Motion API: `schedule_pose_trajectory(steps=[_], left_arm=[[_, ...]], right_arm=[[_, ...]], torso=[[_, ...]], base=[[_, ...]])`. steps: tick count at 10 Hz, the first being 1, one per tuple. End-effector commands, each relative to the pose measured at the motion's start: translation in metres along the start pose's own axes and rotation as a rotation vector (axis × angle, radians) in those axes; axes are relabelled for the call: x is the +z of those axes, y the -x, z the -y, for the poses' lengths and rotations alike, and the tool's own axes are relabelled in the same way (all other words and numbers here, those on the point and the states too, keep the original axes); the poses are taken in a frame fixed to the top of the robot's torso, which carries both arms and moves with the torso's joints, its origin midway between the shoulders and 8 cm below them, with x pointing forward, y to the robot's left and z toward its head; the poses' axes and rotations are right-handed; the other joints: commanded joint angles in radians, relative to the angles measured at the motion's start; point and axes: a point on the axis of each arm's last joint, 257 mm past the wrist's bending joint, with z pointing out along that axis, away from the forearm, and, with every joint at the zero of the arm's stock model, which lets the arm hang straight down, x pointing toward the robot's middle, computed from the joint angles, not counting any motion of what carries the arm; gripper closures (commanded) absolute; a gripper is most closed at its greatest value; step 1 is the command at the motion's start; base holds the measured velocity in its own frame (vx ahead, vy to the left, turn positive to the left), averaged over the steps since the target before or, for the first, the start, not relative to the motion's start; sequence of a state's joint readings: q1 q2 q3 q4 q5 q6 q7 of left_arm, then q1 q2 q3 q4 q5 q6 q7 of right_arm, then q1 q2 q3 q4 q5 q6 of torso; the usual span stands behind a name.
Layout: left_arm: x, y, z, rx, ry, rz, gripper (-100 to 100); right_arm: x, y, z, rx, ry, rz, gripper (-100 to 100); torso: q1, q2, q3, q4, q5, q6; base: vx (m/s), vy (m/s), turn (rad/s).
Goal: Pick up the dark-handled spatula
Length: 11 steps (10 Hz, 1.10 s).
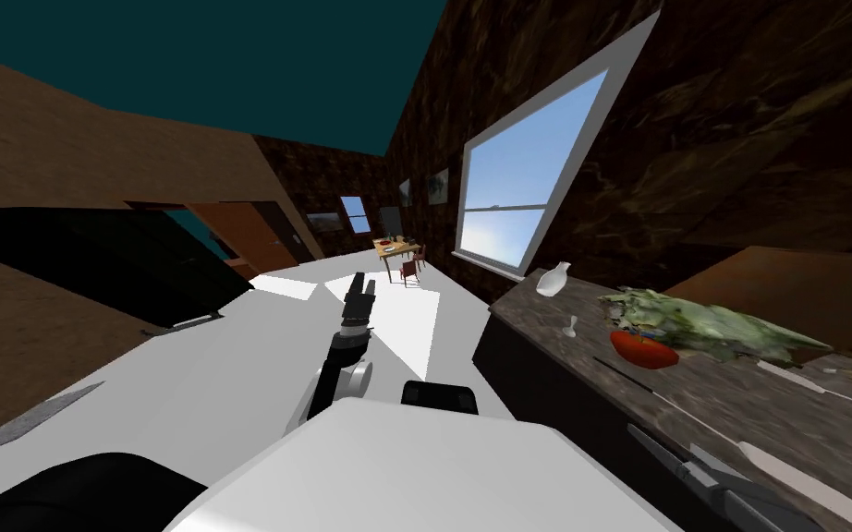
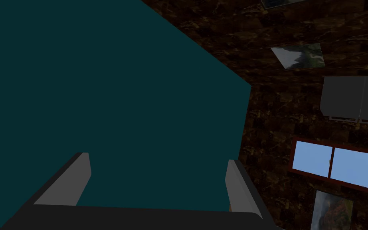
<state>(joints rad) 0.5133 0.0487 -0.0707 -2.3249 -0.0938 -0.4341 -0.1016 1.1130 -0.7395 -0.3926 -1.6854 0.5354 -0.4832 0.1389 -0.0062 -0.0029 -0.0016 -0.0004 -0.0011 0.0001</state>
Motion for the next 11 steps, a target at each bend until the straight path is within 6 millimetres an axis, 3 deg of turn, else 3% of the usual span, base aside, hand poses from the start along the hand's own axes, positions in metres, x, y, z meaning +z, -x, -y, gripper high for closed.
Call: schedule_pose_trajectory(steps=[1, 6, 11], left_arm=[[0.0, 0.0, 0.0, 0.0, 0.0, 0.0, 0], [0.0, 0.0, 0.0, 0.0, 0.0, 0.0, 0], [0.0, 0.0, 0.0, 0.0, 0.0, 0.0, 0]], right_arm=[[-0.015, -0.015, 0.021, -0.09, -0.011, -0.081, -100], [-0.064, -0.054, 0.064, -0.318, 0.032, -0.323, -100], [-0.106, -0.089, 0.072, -0.444, 0.153, -0.517, -100]], torso=[[0.0, 0.0, 0.0, 0.0, 0.0, 0.0], [-0.005, -0.004, -0.002, -0.001, -0.002, 0.0], [-0.003, -0.003, -0.002, 0.0, -0.001, 0.001]], base=[[0.05, -0.085, 0.322], [0.078, -0.132, 0.214], [0.047, -0.133, 0.121]])
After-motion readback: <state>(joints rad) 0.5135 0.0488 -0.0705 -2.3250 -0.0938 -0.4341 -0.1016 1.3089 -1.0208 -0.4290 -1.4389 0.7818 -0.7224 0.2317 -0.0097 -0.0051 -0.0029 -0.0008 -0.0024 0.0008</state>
